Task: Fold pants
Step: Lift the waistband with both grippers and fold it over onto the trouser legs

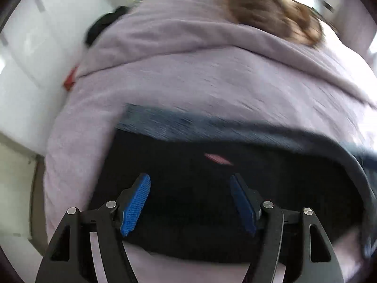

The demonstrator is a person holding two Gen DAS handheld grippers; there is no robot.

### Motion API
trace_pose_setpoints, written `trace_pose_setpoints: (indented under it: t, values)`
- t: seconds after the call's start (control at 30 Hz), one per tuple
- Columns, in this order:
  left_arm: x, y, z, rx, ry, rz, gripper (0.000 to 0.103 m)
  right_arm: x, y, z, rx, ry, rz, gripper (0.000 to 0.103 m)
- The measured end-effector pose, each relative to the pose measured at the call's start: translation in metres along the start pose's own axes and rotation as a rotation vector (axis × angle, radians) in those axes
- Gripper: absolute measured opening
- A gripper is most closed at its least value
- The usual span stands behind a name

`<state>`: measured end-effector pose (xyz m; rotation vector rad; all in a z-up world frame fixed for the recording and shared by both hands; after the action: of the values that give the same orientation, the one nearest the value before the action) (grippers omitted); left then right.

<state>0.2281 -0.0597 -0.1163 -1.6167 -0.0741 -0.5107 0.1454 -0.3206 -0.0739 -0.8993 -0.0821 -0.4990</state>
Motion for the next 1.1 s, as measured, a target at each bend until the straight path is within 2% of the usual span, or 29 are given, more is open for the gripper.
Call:
trace_pose_setpoints:
  t: [0.07,0.1,0.17,0.23,0.4,0.53,0.63,0.77,0.83,0.87,0.9,0.97,1.1]
  values:
    - [-0.018,-0.010,-0.034,-0.046,0.044,0.039,0.071,-0.022,-0.037,-0.009,-0.086,-0.025,-0.027,0.076]
    - [-0.029,-0.015,-0.055,-0.076,0.066,0.061,0.071,-0.021,-0.046,-0.019,-0.130,-0.027,-0.032,0.076]
    - [-0.050,-0.024,-0.097,-0.135,0.103,0.101,0.071,-0.054,-0.087,-0.047,-0.250,-0.013,-0.037,0.076]
    - [-0.073,-0.031,-0.145,-0.202,0.140,0.148,0.071,-0.081,-0.112,-0.074,-0.278,0.052,-0.040,0.076]
    - [-0.117,-0.035,-0.247,-0.355,0.184,0.274,0.071,-0.181,-0.195,-0.152,-0.267,0.365,-0.092,0.076]
    - [-0.133,-0.028,-0.293,-0.356,0.209,0.329,0.071,-0.267,-0.234,-0.200,-0.242,0.595,-0.111,0.075]
    - [-0.134,-0.019,-0.308,-0.332,0.216,0.354,0.071,-0.305,-0.240,-0.220,-0.163,0.723,-0.133,0.075]
    - [-0.144,-0.014,-0.320,-0.299,0.219,0.376,0.071,-0.321,-0.229,-0.225,0.042,0.836,-0.175,0.064]
    - [-0.145,-0.004,-0.317,-0.286,0.204,0.392,0.071,-0.318,-0.221,-0.220,0.108,0.868,-0.184,0.047]
    - [-0.145,-0.001,-0.318,-0.280,0.191,0.393,0.058,-0.319,-0.217,-0.222,0.133,0.892,-0.186,0.020]
    - [-0.144,0.000,-0.317,-0.282,0.185,0.396,0.036,-0.321,-0.220,-0.221,0.144,0.898,-0.193,0.012]
    - [-0.140,-0.002,-0.320,-0.299,0.163,0.403,0.030,-0.309,-0.234,-0.219,0.166,0.861,-0.246,0.011]
    - [-0.109,-0.021,-0.335,-0.319,0.151,0.321,0.030,-0.259,-0.278,-0.211,0.205,0.743,-0.331,0.011]
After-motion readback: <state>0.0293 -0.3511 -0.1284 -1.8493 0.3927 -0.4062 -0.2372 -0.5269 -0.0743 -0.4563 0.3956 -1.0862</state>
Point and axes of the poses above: each gripper's, at about its wrist camera, not at the fingertips, and y roughly the way its jaws point, z to its left, x to its top, the point moved 8 cm from there along y, roughly the way its jaws point, and after that the axes turned 7 degrees about -y, right-handed, at the moved point
